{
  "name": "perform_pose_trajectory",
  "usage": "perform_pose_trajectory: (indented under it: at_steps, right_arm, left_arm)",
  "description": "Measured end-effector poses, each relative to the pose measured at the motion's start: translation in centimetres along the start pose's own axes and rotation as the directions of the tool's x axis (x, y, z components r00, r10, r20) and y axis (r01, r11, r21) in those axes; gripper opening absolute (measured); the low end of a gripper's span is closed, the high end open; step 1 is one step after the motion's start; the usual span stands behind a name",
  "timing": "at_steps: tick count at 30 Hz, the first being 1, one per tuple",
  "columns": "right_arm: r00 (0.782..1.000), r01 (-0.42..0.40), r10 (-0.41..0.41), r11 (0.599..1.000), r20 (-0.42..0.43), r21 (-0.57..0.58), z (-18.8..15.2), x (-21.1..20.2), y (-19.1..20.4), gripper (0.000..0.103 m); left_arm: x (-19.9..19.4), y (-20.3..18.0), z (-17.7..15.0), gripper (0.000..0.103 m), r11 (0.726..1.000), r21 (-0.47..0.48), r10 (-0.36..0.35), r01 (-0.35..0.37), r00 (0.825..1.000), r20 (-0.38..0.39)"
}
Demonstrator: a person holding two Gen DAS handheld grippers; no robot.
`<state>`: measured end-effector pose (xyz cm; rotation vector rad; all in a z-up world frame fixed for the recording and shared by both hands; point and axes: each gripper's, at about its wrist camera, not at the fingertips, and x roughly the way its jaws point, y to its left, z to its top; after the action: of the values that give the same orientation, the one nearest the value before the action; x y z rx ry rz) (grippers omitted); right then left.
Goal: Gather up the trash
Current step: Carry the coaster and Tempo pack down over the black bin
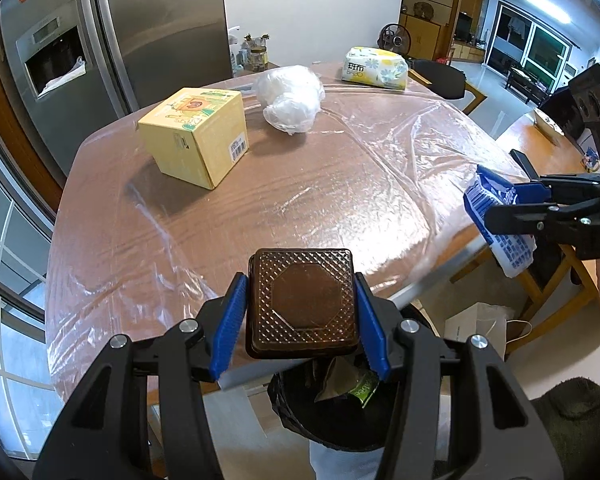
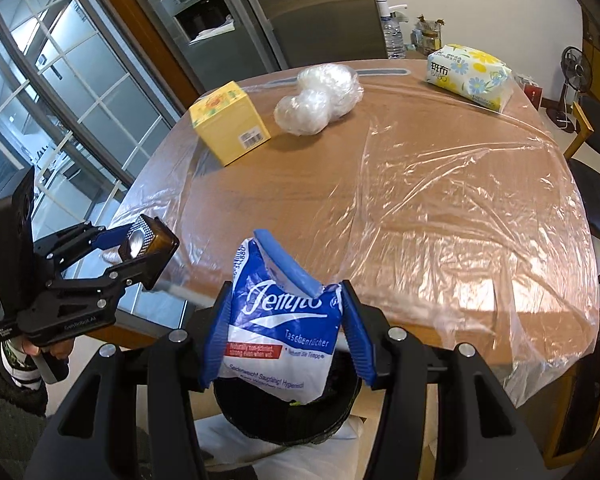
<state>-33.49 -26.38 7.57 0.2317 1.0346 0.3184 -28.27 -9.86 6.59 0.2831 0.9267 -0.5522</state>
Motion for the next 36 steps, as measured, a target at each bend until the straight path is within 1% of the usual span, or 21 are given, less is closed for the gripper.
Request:
perform_pose_trajectory:
  at_steps: [8, 13, 19, 27, 34, 36]
  right_arm:
    - [0.999, -0.020, 0.019, 0.999, -0.029, -0.040, -1.9, -0.3, 1.1, 0.050]
    - [0.997, -0.018, 0.011, 0.995, -0.073, -0.100, -3.7, 0.2, 2.1, 0.050]
    - [0.991, -0.039, 0.023, 0.992, -0.128, -0.119, -5.3, 1.2, 2.6, 0.051]
    - [0.983, -0.043, 0.018, 0.990, -0.182, -0.138, -7.2, 2.7, 2.9, 0.051]
    - [0.976, -0.045, 0.014, 0.989, -0.217, -0.139, -8.1, 4.5, 2.5, 0.051]
    - [0.974, -0.035, 0.001, 0.989, -0.227, -0.146, -8.4, 5.2, 2.3, 0.051]
  left_arm:
    - [-0.7, -1.0, -1.8, 0.053, 1.000, 0.015, -0.015, 0.015, 1.000, -0.019]
    - [-0.9, -2.0, -3.2, 0.053, 0.999, 0.043, -0.020, 0.022, 0.999, -0.038]
    - [-0.8, -3.3, -4.6, 0.053, 0.996, 0.078, -0.029, 0.034, 0.997, -0.067]
    - [-0.1, -4.8, -6.4, 0.053, 0.993, 0.111, -0.039, 0.050, 0.994, -0.103]
    - [1.9, -5.7, -8.0, 0.053, 0.990, 0.134, -0.025, 0.047, 0.987, -0.157]
    - [2.6, -5.7, -8.3, 0.053, 0.990, 0.135, -0.025, 0.049, 0.984, -0.175]
